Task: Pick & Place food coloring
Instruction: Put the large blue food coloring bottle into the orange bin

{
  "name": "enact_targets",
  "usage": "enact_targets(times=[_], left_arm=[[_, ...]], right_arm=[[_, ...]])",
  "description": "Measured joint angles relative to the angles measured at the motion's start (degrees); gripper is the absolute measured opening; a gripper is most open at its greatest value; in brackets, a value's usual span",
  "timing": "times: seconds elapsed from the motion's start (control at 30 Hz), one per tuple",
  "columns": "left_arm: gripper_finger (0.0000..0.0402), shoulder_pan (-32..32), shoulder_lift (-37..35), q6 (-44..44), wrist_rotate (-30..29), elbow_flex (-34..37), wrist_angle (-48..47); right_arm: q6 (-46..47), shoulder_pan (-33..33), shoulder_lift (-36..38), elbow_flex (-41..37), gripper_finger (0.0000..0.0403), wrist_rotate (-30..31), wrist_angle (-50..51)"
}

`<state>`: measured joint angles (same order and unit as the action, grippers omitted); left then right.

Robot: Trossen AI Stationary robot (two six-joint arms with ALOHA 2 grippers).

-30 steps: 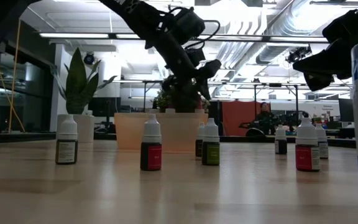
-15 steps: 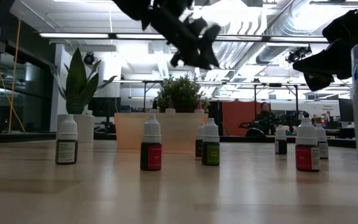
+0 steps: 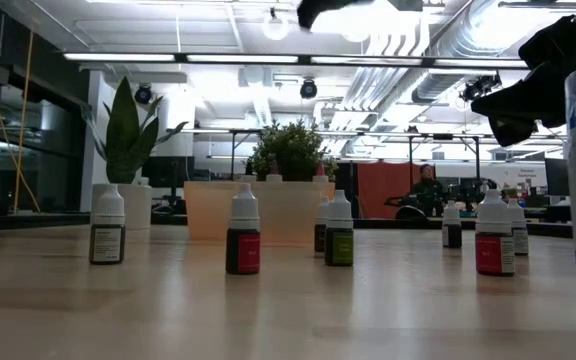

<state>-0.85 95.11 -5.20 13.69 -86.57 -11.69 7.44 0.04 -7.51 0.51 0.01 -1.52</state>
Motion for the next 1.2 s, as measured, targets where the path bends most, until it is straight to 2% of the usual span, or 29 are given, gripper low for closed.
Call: enact_targets(times=[0.07,0.13,0.23,0.33,0.6,0.73,0.9,1.2], left_arm=[[0.0313,-2.9,-1.8,3.7,3.2,0.0,-5.5],[0.0314,-5.7,-3.6,7.0,4.0,0.0,-11.2],[0.0314,-9.5,-6.7,10.6,2.2,0.0,-18.7],[0.0314,-12.5,-10.4,11.3,-0.3,2.9,-20.4],[0.0314,-19.2,-23.9,4.8,-3.7,21.9,-10.1],[0.0314,-22.5,-27.5,3.4,-7.1,28.0,-4.9],[0.0314,-25.2,-27.7,3.7,-10.4,28.9,-1.3],[0.0314,-25.1,-19.7,6.7,-11.0,24.8,1.7]], right_arm=[[0.0,0.0,0.0,0.0,0.0000,0.0,0.0],[0.0,0.0,0.0,0.0,0.0000,0.0,0.0],[0.0,0.0,0.0,0.0,0.0000,0.0,0.0],[0.0,0.0,0.0,0.0,0.0000,0.0,0.0],[0.0,0.0,0.1,0.0,0.0000,0.0,-0.1],[0.0,0.0,0.1,0.0,0.0000,0.0,-0.2],[0.0,0.0,-0.1,0.0,0.0000,0.0,-0.2],[0.0,0.0,0.0,0.0,0.0000,0.0,-0.1]])
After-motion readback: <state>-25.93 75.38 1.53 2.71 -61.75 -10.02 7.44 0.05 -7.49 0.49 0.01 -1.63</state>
